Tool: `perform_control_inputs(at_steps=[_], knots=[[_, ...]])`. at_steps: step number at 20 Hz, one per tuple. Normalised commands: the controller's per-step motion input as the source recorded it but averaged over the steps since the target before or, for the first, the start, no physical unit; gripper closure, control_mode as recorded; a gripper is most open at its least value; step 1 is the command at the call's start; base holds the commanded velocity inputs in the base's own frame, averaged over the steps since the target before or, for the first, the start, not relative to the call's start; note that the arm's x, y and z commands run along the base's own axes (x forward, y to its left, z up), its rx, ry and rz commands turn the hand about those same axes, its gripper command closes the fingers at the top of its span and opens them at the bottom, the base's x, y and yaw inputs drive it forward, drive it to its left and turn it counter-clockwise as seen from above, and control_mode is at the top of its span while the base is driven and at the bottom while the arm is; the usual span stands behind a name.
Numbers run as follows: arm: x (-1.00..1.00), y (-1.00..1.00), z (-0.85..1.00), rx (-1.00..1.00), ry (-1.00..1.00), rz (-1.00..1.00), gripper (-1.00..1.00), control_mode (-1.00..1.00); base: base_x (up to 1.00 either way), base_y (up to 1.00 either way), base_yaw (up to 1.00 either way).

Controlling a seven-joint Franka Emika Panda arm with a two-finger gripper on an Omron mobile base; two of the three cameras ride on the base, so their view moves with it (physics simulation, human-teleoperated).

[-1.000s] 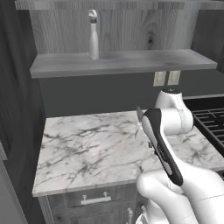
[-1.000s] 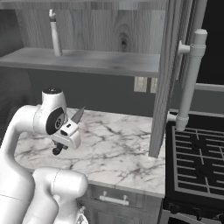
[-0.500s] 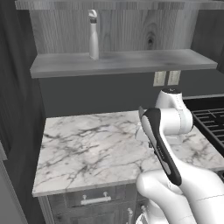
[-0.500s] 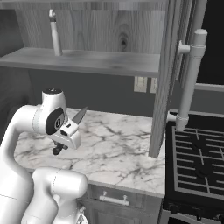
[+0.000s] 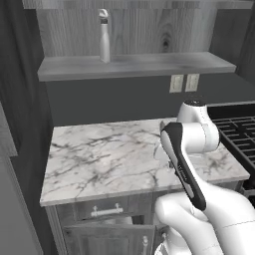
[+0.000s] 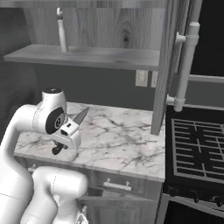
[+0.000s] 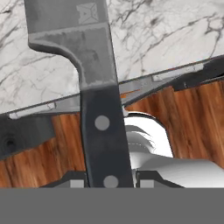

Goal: Move the cutting board and knife to the sink. Then move spray from the cabinet to the counter.

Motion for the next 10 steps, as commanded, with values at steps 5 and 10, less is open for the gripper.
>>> perform_control_inputs(at_steps=[5,10], knots=[[0.0,0.0,0.0,0.0,0.0,0.0,1.0,1.0,-0.74,0.0,0.0],[0.0,0.0,0.0,0.0,0.0,0.0,1.0,1.0,-0.56,-0.06,-0.02]])
